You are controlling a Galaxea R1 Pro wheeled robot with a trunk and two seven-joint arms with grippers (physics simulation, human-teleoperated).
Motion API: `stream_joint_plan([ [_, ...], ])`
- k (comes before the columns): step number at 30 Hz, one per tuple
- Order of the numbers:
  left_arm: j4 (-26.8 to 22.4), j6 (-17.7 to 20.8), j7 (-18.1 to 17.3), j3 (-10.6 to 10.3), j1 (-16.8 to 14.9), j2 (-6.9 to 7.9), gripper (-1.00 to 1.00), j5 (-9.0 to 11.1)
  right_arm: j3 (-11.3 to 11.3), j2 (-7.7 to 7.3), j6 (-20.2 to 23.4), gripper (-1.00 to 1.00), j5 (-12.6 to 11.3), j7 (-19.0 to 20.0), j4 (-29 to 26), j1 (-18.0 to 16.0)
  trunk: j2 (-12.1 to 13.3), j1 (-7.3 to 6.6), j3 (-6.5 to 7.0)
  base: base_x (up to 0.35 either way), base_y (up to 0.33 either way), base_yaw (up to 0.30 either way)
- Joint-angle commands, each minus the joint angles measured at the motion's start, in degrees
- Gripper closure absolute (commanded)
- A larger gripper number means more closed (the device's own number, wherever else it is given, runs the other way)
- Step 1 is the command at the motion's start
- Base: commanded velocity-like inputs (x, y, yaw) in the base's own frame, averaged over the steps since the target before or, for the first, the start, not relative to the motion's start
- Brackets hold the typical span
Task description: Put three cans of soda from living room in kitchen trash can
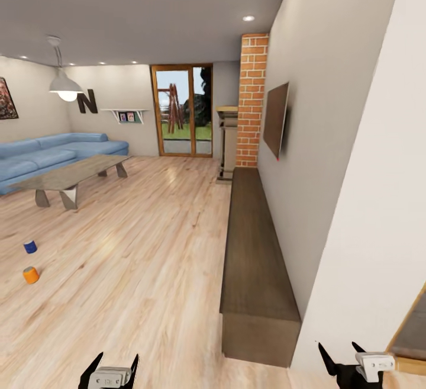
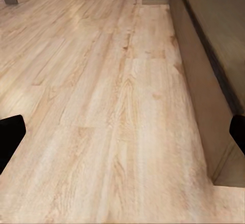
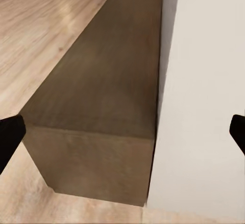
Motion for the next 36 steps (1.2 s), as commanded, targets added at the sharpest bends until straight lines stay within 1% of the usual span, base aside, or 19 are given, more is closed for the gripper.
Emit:
stream_joint_plan([
  [1,0.0,0.0,0.0,0.0,0.0,0.00,-1.00,0.0,0.0,0.00,0.0,-1.00,0.0,0.0,0.0,0.0,0.0,0.00,0.03,0.313,0.100,0.227],
  [8,0.0,0.0,0.0,0.0,0.0,0.00,-1.00,0.0,0.1,0.00,-0.1,-1.00,0.0,0.0,0.0,0.0,0.0,0.00,0.10,0.314,0.102,0.174],
  [20,0.1,0.0,0.1,0.2,0.0,0.00,-1.00,-0.1,0.6,0.25,-0.2,-1.00,0.4,-0.8,0.0,-0.1,0.0,0.00,0.04,0.295,0.104,0.044],
  [26,0.1,0.0,0.2,0.2,0.0,0.00,-1.00,-0.1,0.7,0.85,-0.2,-1.00,0.7,-3.8,0.1,-0.1,0.0,0.00,-0.14,0.265,0.104,0.186],
  [36,0.1,0.0,0.3,0.2,0.0,0.00,-1.00,-0.1,0.8,1.05,-0.2,-1.00,0.7,-4.7,0.1,-0.2,0.0,0.00,-0.22,0.251,0.104,0.239],
])
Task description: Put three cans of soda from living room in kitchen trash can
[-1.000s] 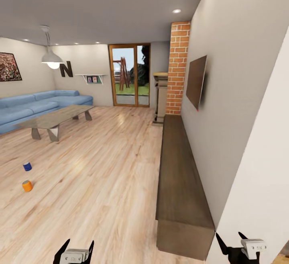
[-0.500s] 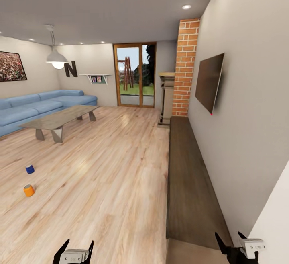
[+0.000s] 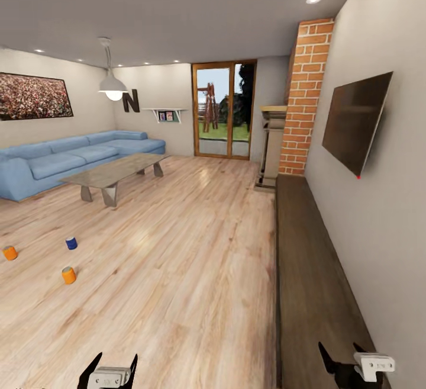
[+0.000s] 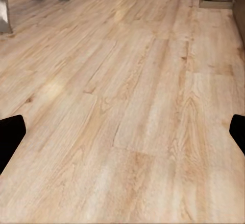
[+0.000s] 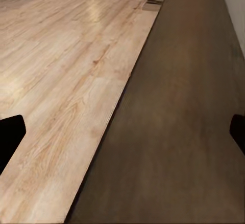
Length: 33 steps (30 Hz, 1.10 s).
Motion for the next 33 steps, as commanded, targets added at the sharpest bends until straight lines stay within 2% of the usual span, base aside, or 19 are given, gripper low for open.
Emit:
stream_joint_plan([
  [1,0.0,0.0,0.0,0.0,0.0,0.00,-1.00,0.0,0.0,0.00,0.0,-1.00,0.0,0.0,0.0,0.0,0.0,0.00,0.00,0.229,0.106,0.252],
  [22,0.0,0.0,0.0,-0.1,0.0,0.00,-1.00,0.0,0.0,-0.07,-0.1,-1.00,0.0,-0.1,0.0,0.0,0.0,0.00,0.00,0.192,0.175,0.257],
  [33,0.0,0.0,0.0,-0.2,0.0,0.00,-1.00,0.0,0.0,-0.08,-0.1,-1.00,0.0,-0.1,0.1,0.0,0.0,0.00,0.00,0.059,0.262,0.258],
])
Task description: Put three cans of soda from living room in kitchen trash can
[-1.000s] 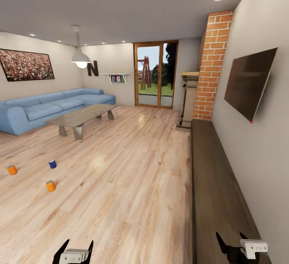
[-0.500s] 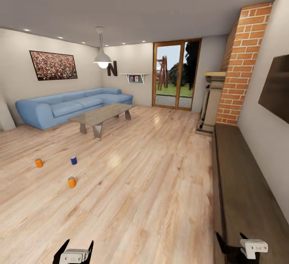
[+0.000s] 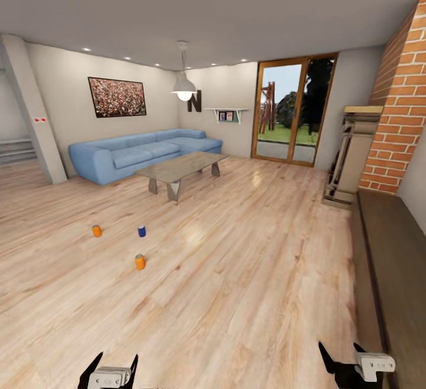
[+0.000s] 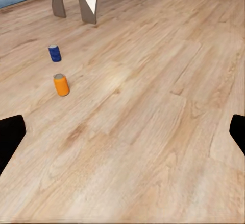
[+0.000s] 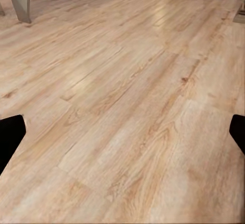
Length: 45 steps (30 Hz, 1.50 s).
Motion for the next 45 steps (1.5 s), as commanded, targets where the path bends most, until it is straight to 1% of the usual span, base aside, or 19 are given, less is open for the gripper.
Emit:
stream_joint_plan([
  [1,0.0,0.0,0.0,0.0,0.0,0.00,-1.00,0.0,0.0,0.00,0.0,-1.00,0.0,0.0,0.0,0.0,0.0,0.00,0.00,0.009,0.278,0.258],
  [27,0.0,0.0,-0.1,-0.2,0.0,0.00,-1.00,0.1,0.0,0.00,0.0,-1.00,0.0,0.0,0.0,0.0,0.0,0.00,0.00,0.008,0.280,0.258],
  [33,0.0,0.1,-0.3,-0.1,0.0,0.00,-1.00,0.0,0.0,0.00,0.0,-1.00,0.0,0.0,0.0,0.0,0.0,0.00,0.00,0.199,0.211,0.203],
  [45,0.0,0.1,-0.2,-0.1,0.0,0.00,-1.00,0.0,0.0,0.03,0.1,-1.00,0.1,0.0,0.0,-0.1,0.0,0.00,0.00,0.263,0.180,0.017],
])
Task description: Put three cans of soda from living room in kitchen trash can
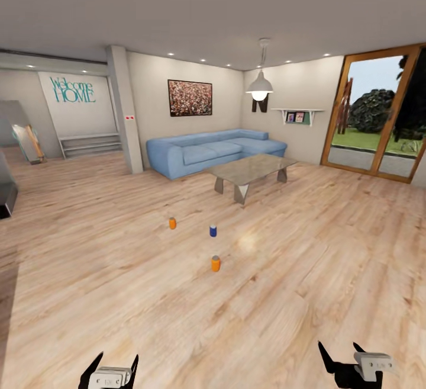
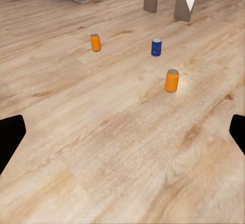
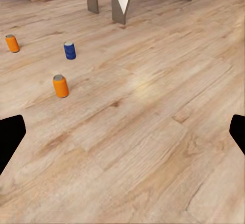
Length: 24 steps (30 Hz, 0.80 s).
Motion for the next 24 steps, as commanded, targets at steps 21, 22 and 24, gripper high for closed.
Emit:
stream_joint_plan([
  [21,0.0,0.0,0.1,-0.2,0.0,0.00,-1.00,0.0,0.0,0.06,-0.2,-1.00,0.0,-0.1,0.0,-0.1,0.0,0.00,0.00,0.268,0.178,0.175],
  [22,0.0,0.0,0.1,-0.2,0.0,0.00,-1.00,0.0,0.0,0.06,-0.2,-1.00,0.0,-0.1,0.0,-0.1,0.0,0.00,0.00,0.268,0.178,0.257],
  [24,0.1,0.0,0.1,-0.2,0.0,0.00,-1.00,-0.1,0.0,0.06,-0.2,-1.00,0.0,-0.1,0.0,-0.1,0.0,0.00,0.00,0.268,0.178,0.257],
])
